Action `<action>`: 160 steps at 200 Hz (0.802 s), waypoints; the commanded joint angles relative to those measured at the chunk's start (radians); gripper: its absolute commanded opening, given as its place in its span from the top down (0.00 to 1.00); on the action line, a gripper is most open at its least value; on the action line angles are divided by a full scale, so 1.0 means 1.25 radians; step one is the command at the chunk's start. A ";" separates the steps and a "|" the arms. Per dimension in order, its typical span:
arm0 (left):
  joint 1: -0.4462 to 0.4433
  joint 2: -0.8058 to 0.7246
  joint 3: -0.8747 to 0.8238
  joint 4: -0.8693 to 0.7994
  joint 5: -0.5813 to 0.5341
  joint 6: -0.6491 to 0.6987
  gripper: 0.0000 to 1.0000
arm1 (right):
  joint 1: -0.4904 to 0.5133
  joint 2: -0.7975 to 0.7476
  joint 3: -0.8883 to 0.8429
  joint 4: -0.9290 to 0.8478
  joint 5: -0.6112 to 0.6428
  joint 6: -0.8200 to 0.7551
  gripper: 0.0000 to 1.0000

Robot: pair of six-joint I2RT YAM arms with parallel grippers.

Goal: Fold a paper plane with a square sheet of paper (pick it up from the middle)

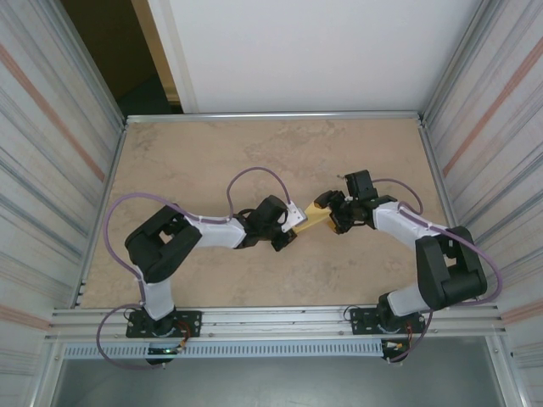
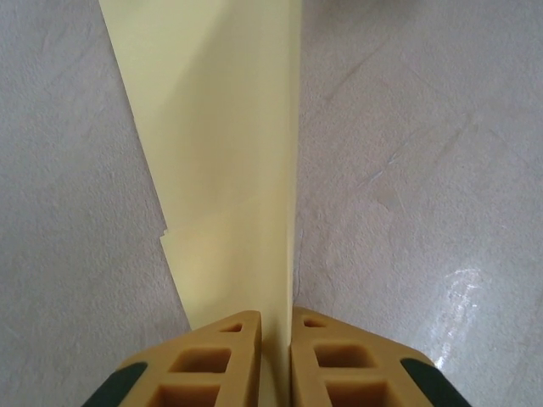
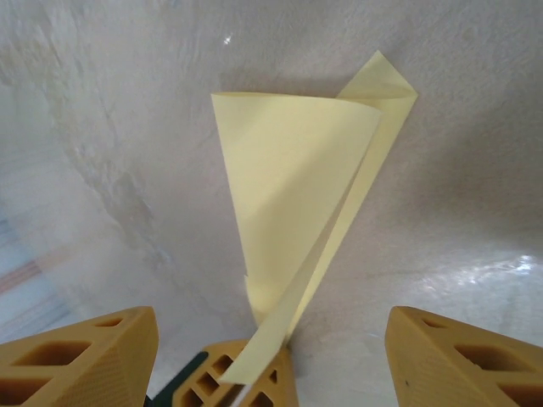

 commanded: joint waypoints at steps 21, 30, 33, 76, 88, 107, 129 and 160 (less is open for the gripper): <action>0.003 0.015 0.001 0.012 0.014 -0.018 0.83 | -0.002 -0.005 0.007 -0.056 -0.024 -0.046 0.30; 0.003 0.016 0.001 0.010 0.018 -0.019 0.82 | -0.002 0.000 0.003 -0.047 -0.034 -0.039 0.30; 0.003 0.016 0.001 0.011 0.017 -0.019 0.82 | -0.003 0.002 0.002 -0.042 -0.038 -0.037 0.30; 0.004 0.027 0.003 0.003 0.037 -0.029 0.82 | 0.000 0.014 0.007 -0.040 -0.041 -0.038 0.30; 0.005 0.032 0.010 -0.009 0.046 -0.034 0.82 | 0.001 0.011 0.015 -0.053 -0.029 -0.051 0.30; 0.014 0.036 0.016 -0.025 0.083 -0.048 0.82 | -0.007 -0.008 0.018 -0.077 0.003 -0.074 0.30; 0.029 0.041 0.015 -0.031 0.120 -0.069 0.82 | -0.021 -0.040 0.009 -0.089 0.029 -0.095 0.28; 0.040 0.051 0.031 -0.071 0.172 -0.080 0.82 | -0.045 -0.088 -0.017 -0.094 0.045 -0.127 0.27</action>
